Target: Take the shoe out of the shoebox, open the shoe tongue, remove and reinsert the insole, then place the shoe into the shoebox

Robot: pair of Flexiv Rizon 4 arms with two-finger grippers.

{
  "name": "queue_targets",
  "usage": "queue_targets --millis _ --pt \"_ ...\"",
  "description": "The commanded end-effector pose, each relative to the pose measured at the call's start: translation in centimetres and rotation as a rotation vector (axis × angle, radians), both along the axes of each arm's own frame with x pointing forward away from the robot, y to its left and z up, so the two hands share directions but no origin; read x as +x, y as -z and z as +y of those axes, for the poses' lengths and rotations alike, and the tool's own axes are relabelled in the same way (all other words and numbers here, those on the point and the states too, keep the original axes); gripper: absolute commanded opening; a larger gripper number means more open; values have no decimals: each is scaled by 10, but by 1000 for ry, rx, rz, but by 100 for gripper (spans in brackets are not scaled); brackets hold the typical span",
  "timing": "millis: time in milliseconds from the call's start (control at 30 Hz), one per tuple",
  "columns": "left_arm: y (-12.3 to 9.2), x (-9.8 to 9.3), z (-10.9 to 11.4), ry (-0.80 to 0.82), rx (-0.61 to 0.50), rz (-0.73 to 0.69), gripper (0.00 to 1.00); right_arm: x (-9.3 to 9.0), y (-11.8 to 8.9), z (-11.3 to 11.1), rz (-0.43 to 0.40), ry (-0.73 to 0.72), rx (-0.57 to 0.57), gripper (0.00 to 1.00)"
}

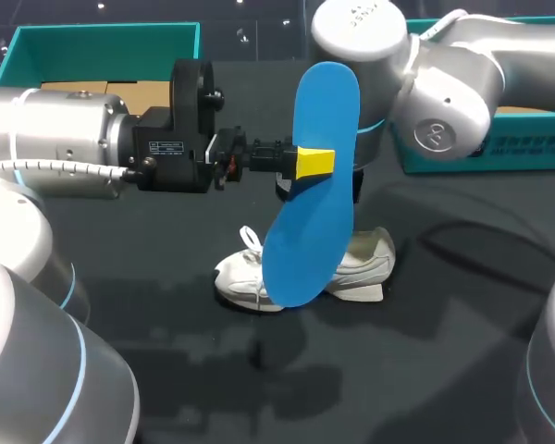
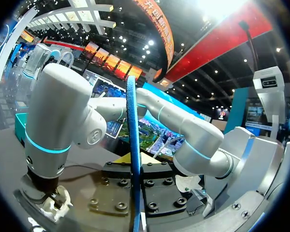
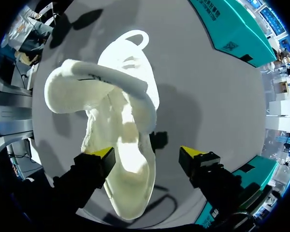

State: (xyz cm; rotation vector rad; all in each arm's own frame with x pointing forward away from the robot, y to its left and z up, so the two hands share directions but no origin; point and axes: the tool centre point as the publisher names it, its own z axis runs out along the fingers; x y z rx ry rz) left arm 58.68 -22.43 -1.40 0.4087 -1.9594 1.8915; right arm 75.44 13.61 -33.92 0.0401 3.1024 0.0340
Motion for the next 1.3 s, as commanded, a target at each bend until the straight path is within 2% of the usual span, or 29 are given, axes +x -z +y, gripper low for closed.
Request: queue_targets --millis 33,300,400,533,700,767,800,1067,1300 --pt "1 -1 -1 -2 -3 0 0 3 12 7 13 -1 -8 69" --pt "1 -1 -1 -2 -3 0 0 0 27 3 46 5 -4 64" --pt "1 -1 -1 -2 -3 0 0 -1 30 0 53 10 -4 54" --pt "1 -1 -1 -2 -3 0 0 -3 34 -3 61 16 0 47" --pt "1 -1 -1 -2 -3 0 0 -5 37 -3 71 15 5 34" --pt "1 -1 -1 -2 -3 0 0 -5 39 -3 77 12 6 19" --pt "1 -1 -1 -2 -3 0 0 -6 39 -3 79 11 6 0" --pt "1 -1 -1 -2 -3 0 0 -9 38 -1 90 -1 -8 0" --pt "1 -1 -1 -2 -3 0 0 -12 19 -8 113 88 -16 0"
